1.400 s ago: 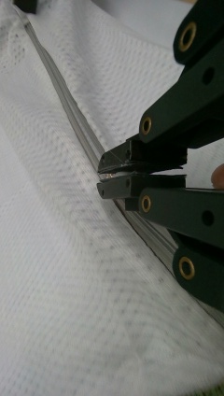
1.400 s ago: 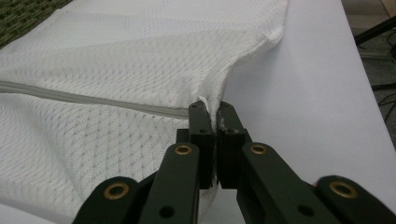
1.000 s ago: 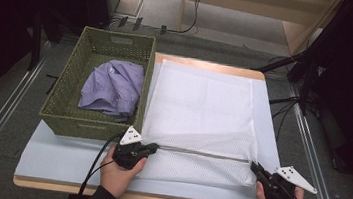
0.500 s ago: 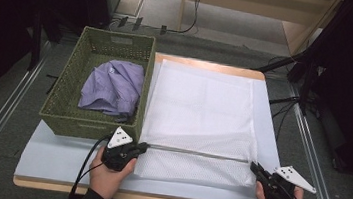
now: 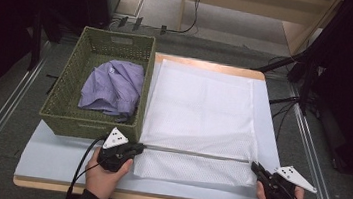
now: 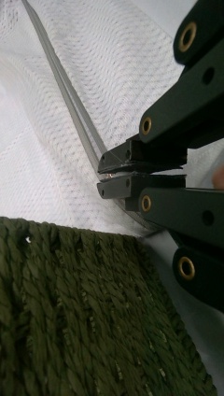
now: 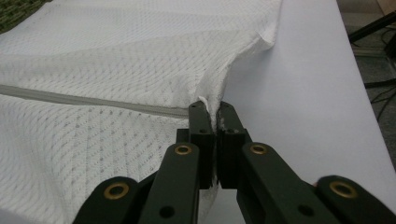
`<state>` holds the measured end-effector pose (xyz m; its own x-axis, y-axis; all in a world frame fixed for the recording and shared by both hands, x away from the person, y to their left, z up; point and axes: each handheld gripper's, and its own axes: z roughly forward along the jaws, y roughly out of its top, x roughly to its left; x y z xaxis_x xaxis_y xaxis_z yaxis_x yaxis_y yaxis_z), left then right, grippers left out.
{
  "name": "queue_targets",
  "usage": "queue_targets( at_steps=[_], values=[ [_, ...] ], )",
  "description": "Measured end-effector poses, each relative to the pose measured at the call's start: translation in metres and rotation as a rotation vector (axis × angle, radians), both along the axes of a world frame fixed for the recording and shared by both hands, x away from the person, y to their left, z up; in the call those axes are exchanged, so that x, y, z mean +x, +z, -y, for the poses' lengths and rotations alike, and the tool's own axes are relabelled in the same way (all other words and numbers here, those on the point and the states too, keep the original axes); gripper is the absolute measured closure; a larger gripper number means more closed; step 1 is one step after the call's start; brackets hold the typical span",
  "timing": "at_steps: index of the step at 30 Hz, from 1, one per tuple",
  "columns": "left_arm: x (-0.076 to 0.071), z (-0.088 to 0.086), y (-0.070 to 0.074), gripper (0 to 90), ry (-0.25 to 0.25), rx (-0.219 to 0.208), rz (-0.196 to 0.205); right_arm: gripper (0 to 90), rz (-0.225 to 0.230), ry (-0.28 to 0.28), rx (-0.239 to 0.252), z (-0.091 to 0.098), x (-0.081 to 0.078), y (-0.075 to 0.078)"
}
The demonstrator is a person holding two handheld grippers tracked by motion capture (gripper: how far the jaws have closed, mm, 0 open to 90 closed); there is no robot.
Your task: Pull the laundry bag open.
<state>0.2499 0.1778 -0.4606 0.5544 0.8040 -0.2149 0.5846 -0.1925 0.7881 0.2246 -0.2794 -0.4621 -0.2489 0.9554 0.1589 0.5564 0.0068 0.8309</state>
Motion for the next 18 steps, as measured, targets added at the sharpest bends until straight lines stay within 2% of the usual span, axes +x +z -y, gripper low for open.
queue_targets(
  at_steps=[7, 11, 13, 18],
  values=[
    [0.000, -0.006, 0.000, 88.1, 0.021, 0.003, 0.000, 88.9, -0.001, -0.006, -0.005, 0.002, 0.000, -0.001],
    [0.001, -0.014, 0.000, 88.2, 0.036, -0.024, -0.012, 88.8, -0.005, -0.022, 0.000, 0.007, 0.000, -0.002],
    [-0.001, -0.013, 0.000, 88.2, 0.036, -0.009, -0.010, 88.9, -0.007, -0.021, 0.002, 0.008, 0.000, -0.003],
    [-0.001, -0.013, 0.000, 88.2, 0.037, -0.008, -0.011, 88.9, -0.006, -0.026, 0.003, 0.008, 0.001, -0.002]
  ],
)
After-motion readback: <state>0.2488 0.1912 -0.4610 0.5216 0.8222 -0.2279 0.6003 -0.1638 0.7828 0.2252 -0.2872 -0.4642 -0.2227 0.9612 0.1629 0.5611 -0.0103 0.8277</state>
